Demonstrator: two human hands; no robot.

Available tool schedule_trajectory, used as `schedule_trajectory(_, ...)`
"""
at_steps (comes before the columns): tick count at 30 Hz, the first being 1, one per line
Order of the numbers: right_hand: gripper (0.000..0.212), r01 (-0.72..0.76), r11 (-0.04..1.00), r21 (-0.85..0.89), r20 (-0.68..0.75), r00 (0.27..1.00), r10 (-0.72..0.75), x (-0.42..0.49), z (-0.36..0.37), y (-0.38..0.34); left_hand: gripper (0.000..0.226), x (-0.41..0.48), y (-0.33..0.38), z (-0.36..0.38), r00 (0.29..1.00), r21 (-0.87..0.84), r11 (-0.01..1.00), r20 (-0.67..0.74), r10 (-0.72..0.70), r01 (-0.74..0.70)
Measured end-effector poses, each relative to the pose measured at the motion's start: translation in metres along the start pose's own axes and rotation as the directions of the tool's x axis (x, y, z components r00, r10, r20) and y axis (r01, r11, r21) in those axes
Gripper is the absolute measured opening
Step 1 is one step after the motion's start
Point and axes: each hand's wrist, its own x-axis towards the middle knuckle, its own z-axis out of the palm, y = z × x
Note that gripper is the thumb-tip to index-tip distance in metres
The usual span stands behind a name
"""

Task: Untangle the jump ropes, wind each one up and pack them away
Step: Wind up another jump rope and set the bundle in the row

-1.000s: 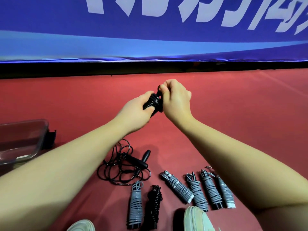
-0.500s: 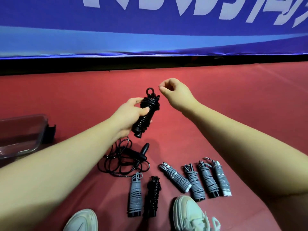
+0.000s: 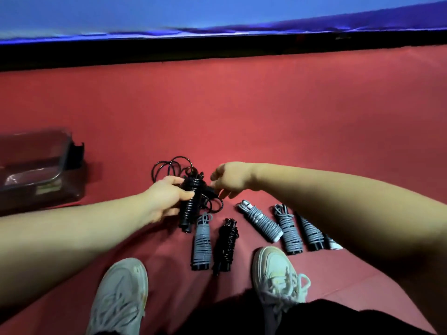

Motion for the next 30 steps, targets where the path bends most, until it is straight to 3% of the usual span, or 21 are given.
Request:
schedule_trajectory(5,0.031,-0.019,0.914,-0.405,0.108,0.992,0.068,0.035,0.015,0.009,0.038,0.022,-0.055,-0.01,0.991,0.157,0.982,-0.1,-0.091,0.106)
schedule_trajectory(10,0.028,-0.076,0.873,-0.482,0.118,0.982,0.151,0.068,0.018,0.013,0.036,0.037,-0.106,-0.011,0.977,0.248,0.947,-0.105,-0.184,0.204)
schedule_trajectory(13,0.03,-0.104,0.833,-0.543,-0.02,0.994,0.112,0.086,0.022,0.02,0.037,0.041,-0.119,-0.009,0.979,0.352,0.914,-0.057,-0.194,0.201)
schedule_trajectory(16,0.034,-0.158,0.868,-0.47,-0.15,0.984,0.098,0.112,0.03,0.038,0.04,0.045,-0.129,-0.009,0.982,0.392,0.901,-0.054,-0.178,0.185)
schedule_trajectory(20,0.048,-0.29,0.914,-0.285,-0.218,0.948,0.233,0.13,0.051,0.057,0.045,0.051,-0.128,-0.01,0.977,0.453,0.868,-0.039,-0.208,0.203)
schedule_trajectory(25,0.047,-0.223,0.926,-0.304,-0.216,0.963,0.16,0.137,0.065,0.069,0.059,0.057,-0.1,-0.027,0.993,0.734,0.669,-0.067,-0.097,0.115)
schedule_trajectory(30,0.051,-0.275,0.933,-0.231,-0.259,0.942,0.213,0.14,0.075,0.065,0.053,0.062,-0.073,-0.029,0.997,0.679,0.733,-0.08,0.016,0.043)
